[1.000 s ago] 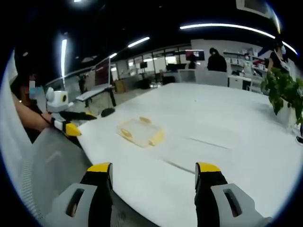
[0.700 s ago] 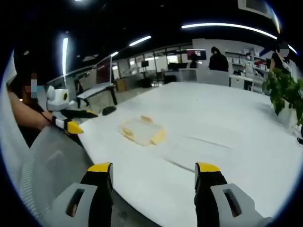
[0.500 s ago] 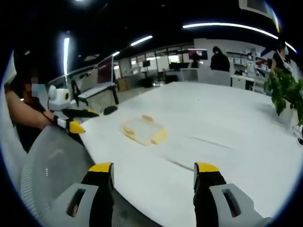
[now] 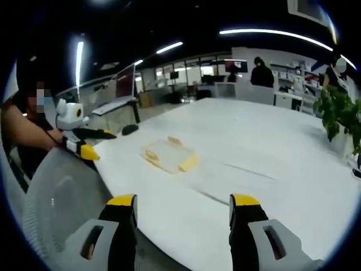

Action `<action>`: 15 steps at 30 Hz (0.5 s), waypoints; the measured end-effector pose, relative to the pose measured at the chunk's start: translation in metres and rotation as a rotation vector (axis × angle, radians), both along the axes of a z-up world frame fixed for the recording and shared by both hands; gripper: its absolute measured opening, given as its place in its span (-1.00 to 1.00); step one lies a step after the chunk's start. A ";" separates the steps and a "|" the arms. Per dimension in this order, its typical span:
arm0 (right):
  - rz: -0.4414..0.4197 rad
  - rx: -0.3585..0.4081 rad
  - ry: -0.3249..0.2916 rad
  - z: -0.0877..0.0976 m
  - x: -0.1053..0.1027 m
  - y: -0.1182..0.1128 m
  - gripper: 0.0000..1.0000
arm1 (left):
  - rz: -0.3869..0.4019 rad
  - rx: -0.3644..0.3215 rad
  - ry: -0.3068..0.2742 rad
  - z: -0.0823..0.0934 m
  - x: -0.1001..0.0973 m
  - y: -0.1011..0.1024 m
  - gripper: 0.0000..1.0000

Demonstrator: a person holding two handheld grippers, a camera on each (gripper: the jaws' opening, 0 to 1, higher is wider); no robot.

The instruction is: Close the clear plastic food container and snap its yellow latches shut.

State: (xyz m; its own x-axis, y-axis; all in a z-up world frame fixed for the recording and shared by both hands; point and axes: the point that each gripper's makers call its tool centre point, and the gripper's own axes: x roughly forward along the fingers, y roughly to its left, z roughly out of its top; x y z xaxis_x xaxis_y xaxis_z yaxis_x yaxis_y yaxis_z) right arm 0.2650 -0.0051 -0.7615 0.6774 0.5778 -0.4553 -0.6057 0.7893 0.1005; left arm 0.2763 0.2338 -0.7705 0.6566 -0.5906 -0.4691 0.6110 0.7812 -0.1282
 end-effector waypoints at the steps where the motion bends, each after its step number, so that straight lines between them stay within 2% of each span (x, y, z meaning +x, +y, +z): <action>1: -0.002 0.000 -0.003 0.000 0.000 0.000 0.31 | -0.003 -0.002 0.003 0.000 0.000 -0.001 0.89; 5: 0.012 0.001 -0.004 0.001 0.000 0.002 0.31 | -0.014 -0.011 0.008 0.001 -0.002 -0.002 0.86; 8: 0.026 -0.027 -0.008 0.000 -0.001 0.003 0.30 | -0.024 -0.015 0.011 0.001 -0.002 -0.004 0.85; 12: 0.027 -0.015 -0.006 0.001 0.001 0.003 0.29 | -0.030 -0.001 0.021 -0.001 -0.004 -0.004 0.84; 14: 0.100 0.021 0.005 0.004 -0.005 0.015 0.25 | -0.039 -0.002 0.008 0.001 -0.004 -0.006 0.84; 15: 0.105 0.007 0.010 0.002 -0.004 0.014 0.24 | -0.044 0.001 0.008 0.001 -0.004 -0.006 0.84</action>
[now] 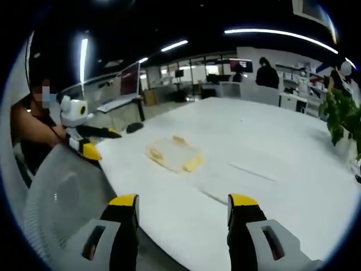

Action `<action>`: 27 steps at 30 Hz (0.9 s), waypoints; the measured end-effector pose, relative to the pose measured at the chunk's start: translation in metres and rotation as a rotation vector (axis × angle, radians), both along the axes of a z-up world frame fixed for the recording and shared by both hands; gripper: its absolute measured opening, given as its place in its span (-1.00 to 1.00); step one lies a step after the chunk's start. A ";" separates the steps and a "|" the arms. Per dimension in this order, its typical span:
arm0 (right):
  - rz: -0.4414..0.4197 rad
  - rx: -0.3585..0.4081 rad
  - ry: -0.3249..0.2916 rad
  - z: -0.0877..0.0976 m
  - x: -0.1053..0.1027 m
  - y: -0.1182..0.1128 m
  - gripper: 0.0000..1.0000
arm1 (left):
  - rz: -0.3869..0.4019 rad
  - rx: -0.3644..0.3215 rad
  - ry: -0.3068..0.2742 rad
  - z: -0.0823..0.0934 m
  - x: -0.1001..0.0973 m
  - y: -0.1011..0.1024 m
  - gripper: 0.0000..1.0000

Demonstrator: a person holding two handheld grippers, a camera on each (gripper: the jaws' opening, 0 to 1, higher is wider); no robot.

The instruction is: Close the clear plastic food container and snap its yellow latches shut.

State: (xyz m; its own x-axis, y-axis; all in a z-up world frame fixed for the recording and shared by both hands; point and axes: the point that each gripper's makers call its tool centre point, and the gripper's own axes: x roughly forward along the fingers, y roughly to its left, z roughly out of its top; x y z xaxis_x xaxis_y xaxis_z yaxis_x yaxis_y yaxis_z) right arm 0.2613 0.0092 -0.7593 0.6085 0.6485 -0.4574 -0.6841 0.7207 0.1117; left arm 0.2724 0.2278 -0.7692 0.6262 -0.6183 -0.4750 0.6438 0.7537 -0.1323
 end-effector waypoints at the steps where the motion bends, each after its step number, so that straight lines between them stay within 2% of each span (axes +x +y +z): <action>1: 0.021 -0.029 -0.007 -0.002 0.001 0.001 0.24 | -0.004 0.000 0.002 0.000 0.000 0.000 0.84; 3: 0.056 -0.040 -0.016 -0.002 0.002 0.006 0.24 | -0.018 -0.008 0.009 0.000 -0.001 -0.002 0.84; 11: 0.103 -0.090 -0.020 -0.004 0.008 0.008 0.25 | -0.083 0.024 -0.010 0.001 0.002 -0.005 0.83; 15: 0.133 -0.113 -0.028 -0.003 0.012 0.012 0.25 | -0.122 0.057 -0.025 0.003 0.006 -0.003 0.83; 27: 0.215 -0.148 -0.022 0.002 0.026 0.022 0.25 | -0.255 0.148 -0.013 0.001 0.011 0.001 0.83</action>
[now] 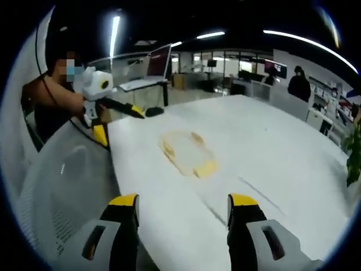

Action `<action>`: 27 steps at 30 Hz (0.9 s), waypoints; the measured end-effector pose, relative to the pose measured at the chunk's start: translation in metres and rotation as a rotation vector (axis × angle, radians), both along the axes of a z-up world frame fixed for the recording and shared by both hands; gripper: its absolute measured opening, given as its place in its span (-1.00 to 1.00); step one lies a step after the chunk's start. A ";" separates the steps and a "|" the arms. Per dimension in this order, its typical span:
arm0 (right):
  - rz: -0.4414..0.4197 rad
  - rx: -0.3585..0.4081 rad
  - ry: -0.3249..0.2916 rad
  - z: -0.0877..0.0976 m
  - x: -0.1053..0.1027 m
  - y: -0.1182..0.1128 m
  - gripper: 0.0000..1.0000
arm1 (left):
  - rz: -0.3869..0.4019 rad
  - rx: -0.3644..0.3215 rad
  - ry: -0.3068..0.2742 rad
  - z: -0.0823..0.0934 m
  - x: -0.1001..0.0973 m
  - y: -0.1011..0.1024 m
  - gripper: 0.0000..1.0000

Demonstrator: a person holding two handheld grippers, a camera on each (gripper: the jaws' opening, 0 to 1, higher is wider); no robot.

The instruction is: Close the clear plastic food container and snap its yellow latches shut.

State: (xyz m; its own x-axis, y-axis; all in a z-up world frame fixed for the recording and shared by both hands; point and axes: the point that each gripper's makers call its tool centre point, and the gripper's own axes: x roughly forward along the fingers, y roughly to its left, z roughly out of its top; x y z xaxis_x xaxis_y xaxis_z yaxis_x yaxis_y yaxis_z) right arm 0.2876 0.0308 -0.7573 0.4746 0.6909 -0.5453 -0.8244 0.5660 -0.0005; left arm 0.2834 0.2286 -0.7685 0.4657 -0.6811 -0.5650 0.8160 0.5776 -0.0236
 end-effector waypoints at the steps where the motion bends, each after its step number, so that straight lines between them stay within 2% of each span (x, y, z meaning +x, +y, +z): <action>1: 0.009 -0.006 0.002 0.000 0.001 0.000 0.25 | -0.013 0.013 -0.003 -0.001 0.000 0.001 0.83; 11: 0.081 -0.060 0.004 0.000 0.014 0.007 0.25 | -0.087 0.044 0.011 -0.001 0.009 0.005 0.80; 14: 0.106 -0.078 0.000 0.000 0.017 0.009 0.25 | -0.107 0.069 0.002 -0.003 0.014 0.008 0.79; 16: 0.120 -0.062 0.012 0.001 0.018 0.012 0.26 | -0.122 0.101 -0.013 -0.004 0.017 0.011 0.78; 27: 0.199 -0.125 0.010 -0.003 0.032 0.023 0.26 | -0.174 0.144 -0.025 -0.009 0.035 0.017 0.75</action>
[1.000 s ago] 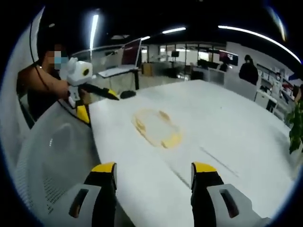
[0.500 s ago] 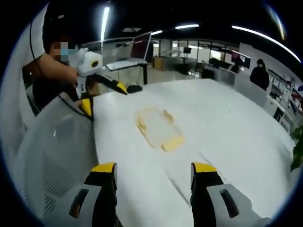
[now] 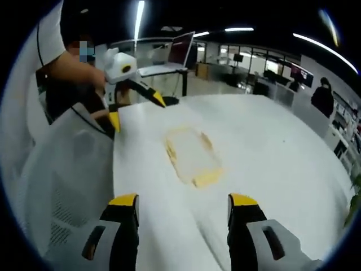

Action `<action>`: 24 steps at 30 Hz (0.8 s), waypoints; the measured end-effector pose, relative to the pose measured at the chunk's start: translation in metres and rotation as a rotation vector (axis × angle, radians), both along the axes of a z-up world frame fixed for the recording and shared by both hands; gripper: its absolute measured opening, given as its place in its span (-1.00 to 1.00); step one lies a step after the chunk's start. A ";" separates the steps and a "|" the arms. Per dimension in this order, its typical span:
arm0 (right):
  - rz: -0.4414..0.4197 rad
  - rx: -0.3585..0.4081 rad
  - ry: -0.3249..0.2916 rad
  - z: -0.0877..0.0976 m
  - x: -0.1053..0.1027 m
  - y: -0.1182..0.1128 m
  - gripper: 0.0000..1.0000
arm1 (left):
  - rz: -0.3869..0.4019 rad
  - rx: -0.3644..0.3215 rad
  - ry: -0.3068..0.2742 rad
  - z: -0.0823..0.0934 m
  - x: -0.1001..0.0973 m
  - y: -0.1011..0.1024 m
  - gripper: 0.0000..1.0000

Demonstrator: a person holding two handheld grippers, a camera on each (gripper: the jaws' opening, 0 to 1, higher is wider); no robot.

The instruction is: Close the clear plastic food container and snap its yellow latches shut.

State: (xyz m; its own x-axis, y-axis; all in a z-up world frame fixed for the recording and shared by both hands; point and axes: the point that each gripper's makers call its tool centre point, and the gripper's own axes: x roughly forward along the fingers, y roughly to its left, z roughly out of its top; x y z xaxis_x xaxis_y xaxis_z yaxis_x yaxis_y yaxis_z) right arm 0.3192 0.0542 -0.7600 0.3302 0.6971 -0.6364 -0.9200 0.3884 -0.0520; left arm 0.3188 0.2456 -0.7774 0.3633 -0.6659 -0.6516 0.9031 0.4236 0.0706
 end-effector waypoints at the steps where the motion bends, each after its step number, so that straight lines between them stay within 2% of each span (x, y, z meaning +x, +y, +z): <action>1: 0.005 -0.003 -0.001 0.000 0.001 0.001 0.25 | -0.004 0.005 0.003 0.000 0.002 0.001 0.74; 12: 0.079 -0.046 -0.002 -0.006 0.014 0.011 0.23 | -0.049 0.046 0.019 -0.010 0.024 0.009 0.71; 24: 0.131 -0.092 -0.003 -0.012 0.031 0.022 0.21 | -0.122 0.101 0.032 -0.024 0.034 0.009 0.67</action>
State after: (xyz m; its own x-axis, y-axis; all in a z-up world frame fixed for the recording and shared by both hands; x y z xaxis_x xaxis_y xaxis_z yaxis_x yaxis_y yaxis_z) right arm 0.3505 0.0766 -0.7723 0.2419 0.6733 -0.6987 -0.9624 0.2582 -0.0845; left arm 0.3530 0.2544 -0.8016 0.2620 -0.6344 -0.7273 0.9498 0.3031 0.0778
